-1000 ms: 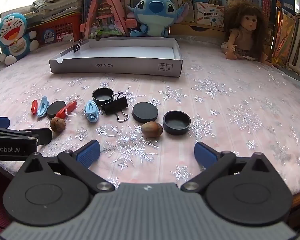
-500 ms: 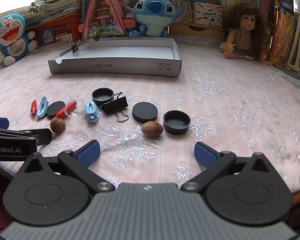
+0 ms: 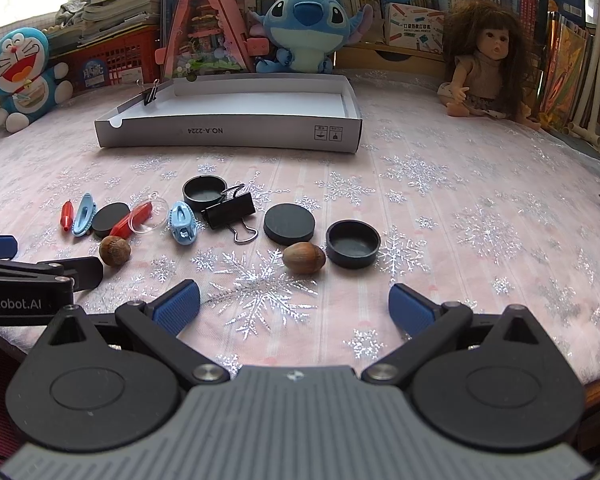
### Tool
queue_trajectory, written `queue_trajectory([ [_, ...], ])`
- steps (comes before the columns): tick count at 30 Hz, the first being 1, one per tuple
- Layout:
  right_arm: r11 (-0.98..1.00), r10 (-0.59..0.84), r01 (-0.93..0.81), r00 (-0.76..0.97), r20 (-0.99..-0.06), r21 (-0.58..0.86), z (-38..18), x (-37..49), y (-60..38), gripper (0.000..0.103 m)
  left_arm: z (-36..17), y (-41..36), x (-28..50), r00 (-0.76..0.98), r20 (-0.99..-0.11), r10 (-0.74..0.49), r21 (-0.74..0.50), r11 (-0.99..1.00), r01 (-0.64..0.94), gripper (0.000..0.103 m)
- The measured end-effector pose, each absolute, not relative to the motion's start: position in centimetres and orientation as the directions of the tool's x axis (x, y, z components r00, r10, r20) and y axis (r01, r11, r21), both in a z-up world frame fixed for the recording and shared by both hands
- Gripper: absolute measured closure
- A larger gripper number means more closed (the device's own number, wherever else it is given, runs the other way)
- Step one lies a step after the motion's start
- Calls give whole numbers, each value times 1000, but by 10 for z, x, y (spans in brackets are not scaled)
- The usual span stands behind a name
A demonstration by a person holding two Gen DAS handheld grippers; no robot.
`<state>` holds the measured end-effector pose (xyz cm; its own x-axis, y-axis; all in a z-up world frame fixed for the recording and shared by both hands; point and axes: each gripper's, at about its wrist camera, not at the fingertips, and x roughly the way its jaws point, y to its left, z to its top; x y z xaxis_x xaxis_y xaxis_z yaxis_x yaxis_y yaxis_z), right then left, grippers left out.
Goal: Organize rigid objects
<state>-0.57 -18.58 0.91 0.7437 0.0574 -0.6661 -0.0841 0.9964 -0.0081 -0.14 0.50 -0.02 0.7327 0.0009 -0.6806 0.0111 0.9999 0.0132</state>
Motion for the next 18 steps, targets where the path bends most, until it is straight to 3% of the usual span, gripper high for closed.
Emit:
queue_trajectory([
  [18, 996, 59, -87, 749, -660, -10, 9, -6, -187, 0, -2, 10, 0, 751, -660, 18, 11, 1000, -14, 0],
])
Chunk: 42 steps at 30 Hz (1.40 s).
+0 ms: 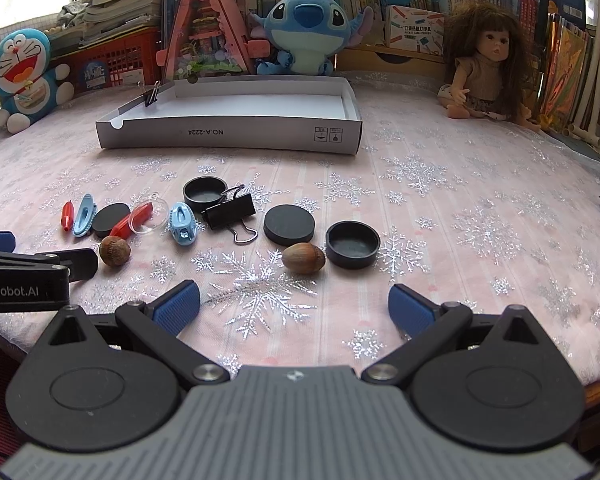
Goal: Organize rigid objects
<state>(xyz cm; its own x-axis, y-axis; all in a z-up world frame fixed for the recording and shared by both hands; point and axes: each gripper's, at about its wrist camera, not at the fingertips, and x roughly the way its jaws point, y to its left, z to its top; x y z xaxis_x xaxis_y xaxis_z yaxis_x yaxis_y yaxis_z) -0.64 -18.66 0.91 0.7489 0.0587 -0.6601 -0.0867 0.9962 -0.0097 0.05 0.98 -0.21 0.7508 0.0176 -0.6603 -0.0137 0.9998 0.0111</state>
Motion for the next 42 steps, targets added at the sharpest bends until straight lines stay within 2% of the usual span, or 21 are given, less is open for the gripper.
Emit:
queue_trajectory([
  [13, 994, 81, -108, 756, -649, -3, 9, -6, -187, 0, -3, 9, -1, 754, -656, 24, 13, 1000, -20, 0],
  [28, 987, 148, -160, 813, -563, 30, 2, -15, -193, 0, -1, 8, -7, 761, -649, -17, 0, 1000, 22, 1],
  [34, 982, 185, -169, 805, -565, 81, 7, -19, -201, 1, 7, 5, -21, 772, -624, -120, -50, 992, 114, 14],
  [40, 980, 194, -181, 806, -559, 80, 10, -19, -203, 19, 15, -3, -33, 780, -594, -196, -68, 979, 194, 40],
  [42, 980, 191, -185, 807, -559, 68, 11, -18, -201, 29, 16, -5, -34, 781, -590, -204, -67, 976, 205, 54],
])
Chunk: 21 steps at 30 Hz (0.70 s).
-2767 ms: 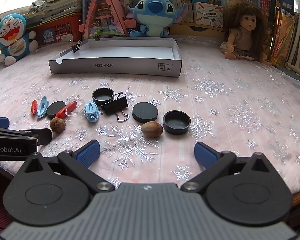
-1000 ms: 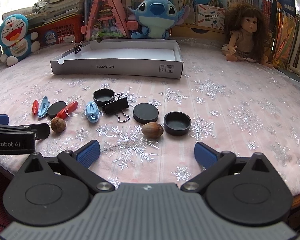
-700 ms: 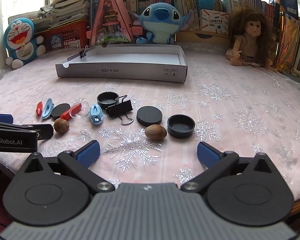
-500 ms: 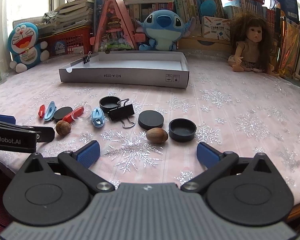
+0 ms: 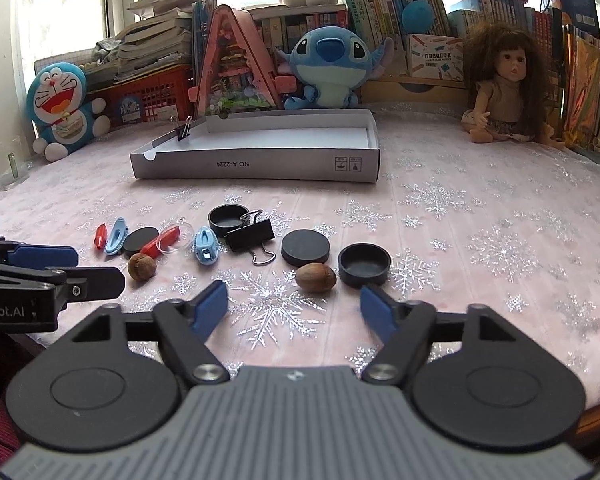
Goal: Organize rigid objects
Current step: 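Lower the left tool onto the brown nut and close its fingers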
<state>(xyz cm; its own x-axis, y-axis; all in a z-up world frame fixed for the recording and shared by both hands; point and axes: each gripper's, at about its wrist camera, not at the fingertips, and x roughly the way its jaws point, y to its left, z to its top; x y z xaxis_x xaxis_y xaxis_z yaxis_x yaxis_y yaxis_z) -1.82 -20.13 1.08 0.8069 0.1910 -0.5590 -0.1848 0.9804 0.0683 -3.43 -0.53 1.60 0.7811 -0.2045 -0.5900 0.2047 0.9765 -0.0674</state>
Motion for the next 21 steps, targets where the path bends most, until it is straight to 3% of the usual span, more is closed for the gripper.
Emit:
queue_trajectory([
  [5, 979, 193, -200, 806, -560, 49, 11, -16, -198, 43, 18, -12, -32, 774, -586, -240, -77, 967, 241, 59],
  [9, 980, 187, -196, 812, -552, 43, 11, -13, -198, 44, 17, -19, -28, 773, -582, -252, -65, 962, 265, 60],
  [14, 980, 181, -195, 816, -549, 33, 11, -8, -199, 48, 11, -22, -21, 756, -593, -278, -91, 955, 281, 74],
  [17, 979, 184, -201, 814, -551, 29, 11, -5, -201, 54, 7, -22, -17, 752, -598, -278, -91, 955, 281, 75],
  [21, 980, 186, -191, 824, -536, 46, 12, -5, -203, 72, 5, -23, -10, 751, -599, -276, -99, 957, 273, 75],
])
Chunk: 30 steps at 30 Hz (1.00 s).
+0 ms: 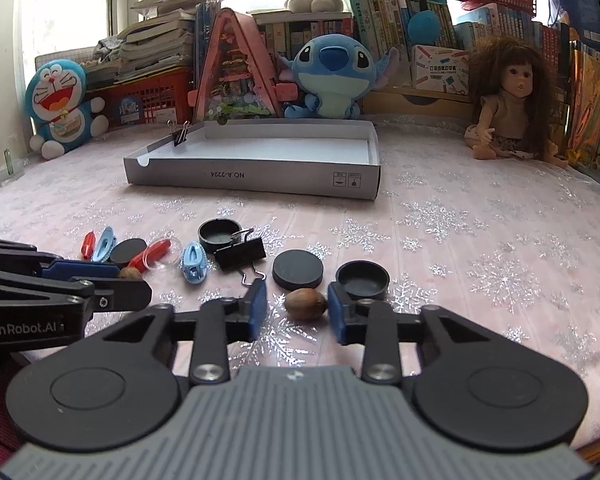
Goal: Organize rigid objects
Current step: 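Lower the left tool onto the brown nut and close its fingers, then carry the brown nut into the white tray and open the left tool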
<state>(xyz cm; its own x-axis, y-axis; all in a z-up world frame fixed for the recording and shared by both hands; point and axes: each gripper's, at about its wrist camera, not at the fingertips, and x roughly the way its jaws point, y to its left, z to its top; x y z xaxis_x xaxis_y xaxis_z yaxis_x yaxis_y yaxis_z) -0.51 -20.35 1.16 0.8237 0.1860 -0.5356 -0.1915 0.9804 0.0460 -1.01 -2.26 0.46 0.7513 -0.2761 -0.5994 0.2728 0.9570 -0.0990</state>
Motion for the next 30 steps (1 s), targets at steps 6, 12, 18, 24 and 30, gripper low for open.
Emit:
queue_trajectory([
  [6, 982, 186, -182, 829, -527, 60, 13, -4, -207, 75, 4, -13, 3, 736, -602, -308, -192, 951, 241, 83],
  [12, 978, 205, -190, 835, -511, 82, 21, -5, -212, 75, 11, -9, 8, 739, -595, -316, -201, 949, 244, 83],
  [18, 972, 228, -168, 853, -469, 166, 44, 4, -226, 75, 35, 2, 15, 765, -558, -321, -209, 947, 245, 83],
  [24, 964, 239, -147, 846, -477, 221, 53, 15, -238, 75, 47, 19, 28, 764, -553, -333, -267, 939, 216, 83],
  [30, 957, 249, -130, 823, -510, 258, 51, 24, -244, 75, 51, 27, 38, 769, -552, -321, -289, 939, 184, 83],
])
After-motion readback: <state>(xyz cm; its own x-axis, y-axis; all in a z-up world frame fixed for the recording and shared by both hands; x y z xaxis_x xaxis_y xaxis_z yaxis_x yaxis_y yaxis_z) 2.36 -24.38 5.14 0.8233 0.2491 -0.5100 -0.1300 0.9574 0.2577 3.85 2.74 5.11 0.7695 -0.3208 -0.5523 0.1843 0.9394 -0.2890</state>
